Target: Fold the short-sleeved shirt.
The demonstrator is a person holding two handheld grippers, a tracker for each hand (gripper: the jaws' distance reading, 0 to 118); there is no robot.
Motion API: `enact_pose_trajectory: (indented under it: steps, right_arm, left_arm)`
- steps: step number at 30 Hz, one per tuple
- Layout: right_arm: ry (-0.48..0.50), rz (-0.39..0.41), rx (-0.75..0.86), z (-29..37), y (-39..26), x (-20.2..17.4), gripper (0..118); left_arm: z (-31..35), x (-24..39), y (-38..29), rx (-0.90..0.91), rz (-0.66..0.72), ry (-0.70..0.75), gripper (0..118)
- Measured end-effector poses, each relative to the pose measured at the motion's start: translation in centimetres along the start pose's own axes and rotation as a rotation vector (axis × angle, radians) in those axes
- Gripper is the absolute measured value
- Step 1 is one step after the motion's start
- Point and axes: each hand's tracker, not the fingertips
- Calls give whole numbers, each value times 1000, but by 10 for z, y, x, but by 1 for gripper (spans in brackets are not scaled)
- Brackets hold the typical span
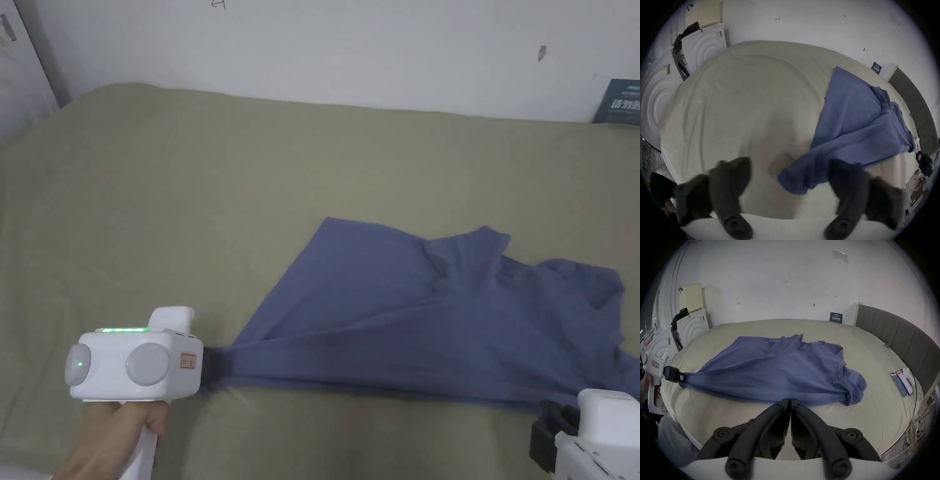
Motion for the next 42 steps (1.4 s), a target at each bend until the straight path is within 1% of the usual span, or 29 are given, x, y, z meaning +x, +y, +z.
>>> enact_pose_trajectory:
  steps: [1,2,6,10,12,14,20,22,24,25,27,28,29,30,31,32,33,35,36,37,38,40,42]
  right_arm:
    - [-2,-3,-4,-1,-1,1,7]
    - [-4,-7,-10,-2,0,3,7]
    - [-2,-22,-26,-10,2,8,7]
    - [5,-29,-34,-30,22,18,7]
    - [2,-7,-28,-47,41,24,7]
    - [-10,26,-27,-73,69,32,7]
    - [13,23,-80,-168,151,60,7]
    - [20,47,-132,-198,169,66,7]
    - [-16,115,-157,-223,182,69,7]
    - [-17,133,-169,-234,188,71,7]
    - [9,125,-195,-249,198,73,7]
    - [7,127,-201,-257,201,74,8]
    - [6,134,-219,-265,204,75,11]
    - [2,145,-238,-272,207,76,22]
    - [30,142,-273,-281,206,76,58]
    - [36,139,-327,-289,203,77,89]
    - [38,143,-358,-295,201,75,102]
    - [16,196,-359,-300,197,70,98]
    - [20,226,-373,-304,193,67,99]
    - [36,241,-390,-309,189,66,99]
    - [32,245,-417,-315,185,64,100]
    - [29,212,-404,-318,187,68,104]
    - [32,175,-426,-320,186,70,104]
  left_arm:
    - [1,2,-3,22,40,-35,5]
    - [-4,-4,1,13,45,-22,4]
    - [-5,2,0,31,-10,6,3]
    - [5,4,-3,52,6,5,3]
    - [11,8,-5,60,9,4,3]
    - [19,14,-6,73,4,6,3]
    - [29,19,-7,98,21,-3,3]
    - [31,18,-5,108,20,-8,3]
    - [33,21,-5,117,14,5,3]
    - [34,22,-5,117,17,0,3]
    - [32,20,-2,115,25,-6,3]
    - [32,21,0,114,21,-2,3]
    - [32,21,1,114,20,-2,3]
    - [29,18,1,112,23,-3,3]
    - [28,17,1,111,27,-4,3]
    - [27,17,2,108,31,-9,3]
    - [26,18,3,106,31,-11,3]
    - [21,16,2,102,37,-15,3]
    - [19,16,3,94,33,-18,3]
    - [18,17,4,94,33,-17,3]
    - [11,10,1,92,34,-19,3]
    - [5,6,0,85,36,-23,3]
    - [2,8,0,79,42,-29,3]
